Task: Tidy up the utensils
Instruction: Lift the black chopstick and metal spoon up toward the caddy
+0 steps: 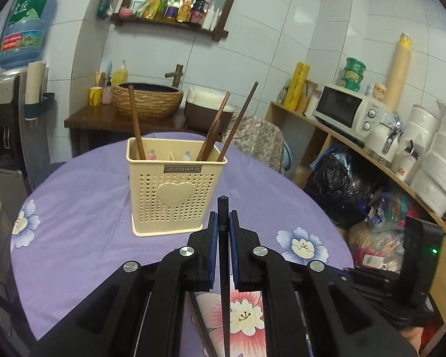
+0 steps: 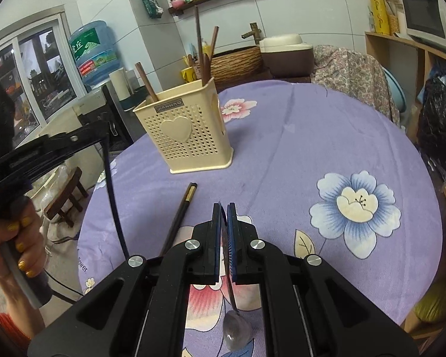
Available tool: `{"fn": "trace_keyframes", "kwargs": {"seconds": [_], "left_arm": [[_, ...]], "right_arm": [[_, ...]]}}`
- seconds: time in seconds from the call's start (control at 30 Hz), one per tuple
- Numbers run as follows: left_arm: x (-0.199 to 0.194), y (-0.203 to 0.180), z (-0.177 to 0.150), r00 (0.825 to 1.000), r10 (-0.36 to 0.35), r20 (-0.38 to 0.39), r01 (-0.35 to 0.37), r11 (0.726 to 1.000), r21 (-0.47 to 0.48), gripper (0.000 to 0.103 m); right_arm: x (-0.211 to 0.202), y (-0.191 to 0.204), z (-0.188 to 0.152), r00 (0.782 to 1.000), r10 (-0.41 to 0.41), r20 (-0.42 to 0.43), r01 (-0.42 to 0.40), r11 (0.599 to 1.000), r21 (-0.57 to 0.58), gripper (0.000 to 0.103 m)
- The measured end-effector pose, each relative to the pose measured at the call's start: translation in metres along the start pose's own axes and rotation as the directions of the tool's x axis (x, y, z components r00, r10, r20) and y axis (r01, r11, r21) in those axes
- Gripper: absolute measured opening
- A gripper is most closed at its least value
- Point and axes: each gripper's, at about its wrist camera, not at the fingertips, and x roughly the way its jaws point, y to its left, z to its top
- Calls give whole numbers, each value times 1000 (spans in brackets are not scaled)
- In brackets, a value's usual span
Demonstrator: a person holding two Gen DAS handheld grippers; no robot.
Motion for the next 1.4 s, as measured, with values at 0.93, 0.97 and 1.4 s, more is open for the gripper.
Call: {"fn": "trace_keyframes", "kwargs": {"seconds": [0.93, 0.97, 1.4], "left_arm": [[-17, -6, -1, 999, -19, 43, 18, 1000, 17, 9], [-17, -6, -1, 999, -19, 43, 18, 1000, 17, 9], [-16, -3, 0, 999, -16, 44, 15, 1000, 15, 9]], "right_arm": [[115, 8, -30, 946, -181, -268, 154, 981, -121, 25], [117, 10, -29, 945, -186, -269, 155, 979, -133, 21], [111, 18, -24, 962, -130, -242, 103, 988, -119, 3]]}}
